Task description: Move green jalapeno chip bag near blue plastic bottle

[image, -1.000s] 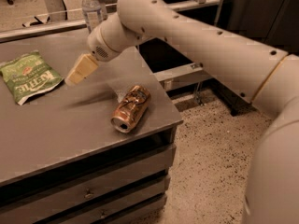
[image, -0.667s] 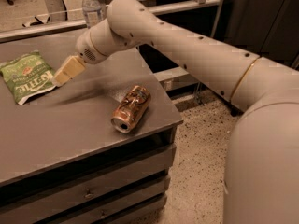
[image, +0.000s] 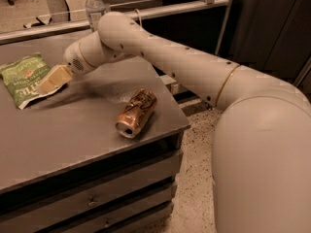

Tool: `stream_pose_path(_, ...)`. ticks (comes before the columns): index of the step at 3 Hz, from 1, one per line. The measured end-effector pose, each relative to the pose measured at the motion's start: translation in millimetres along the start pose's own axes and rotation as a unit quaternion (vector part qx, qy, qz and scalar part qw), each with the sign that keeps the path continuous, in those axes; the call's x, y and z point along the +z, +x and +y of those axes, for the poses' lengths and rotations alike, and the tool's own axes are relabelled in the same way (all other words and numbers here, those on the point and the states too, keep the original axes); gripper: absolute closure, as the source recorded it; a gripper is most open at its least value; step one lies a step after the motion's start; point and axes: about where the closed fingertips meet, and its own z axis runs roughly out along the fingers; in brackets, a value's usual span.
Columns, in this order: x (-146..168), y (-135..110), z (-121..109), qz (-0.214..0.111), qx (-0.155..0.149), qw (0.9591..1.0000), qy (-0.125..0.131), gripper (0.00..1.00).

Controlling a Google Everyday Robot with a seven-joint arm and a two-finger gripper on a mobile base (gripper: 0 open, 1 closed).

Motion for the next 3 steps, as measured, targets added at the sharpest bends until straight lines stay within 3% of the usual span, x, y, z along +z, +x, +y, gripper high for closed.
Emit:
stream_pose_path(1,15,5,7,-0.004,0.009,0.9999,-0.013,0.00)
stream_pose_path(2,24,5,18,-0.013,-0.001,0.9996,-0.024,0.16)
stream_pose_path(3,28,10,27,-0.017,-0.007,0.9993,-0.033,0.39)
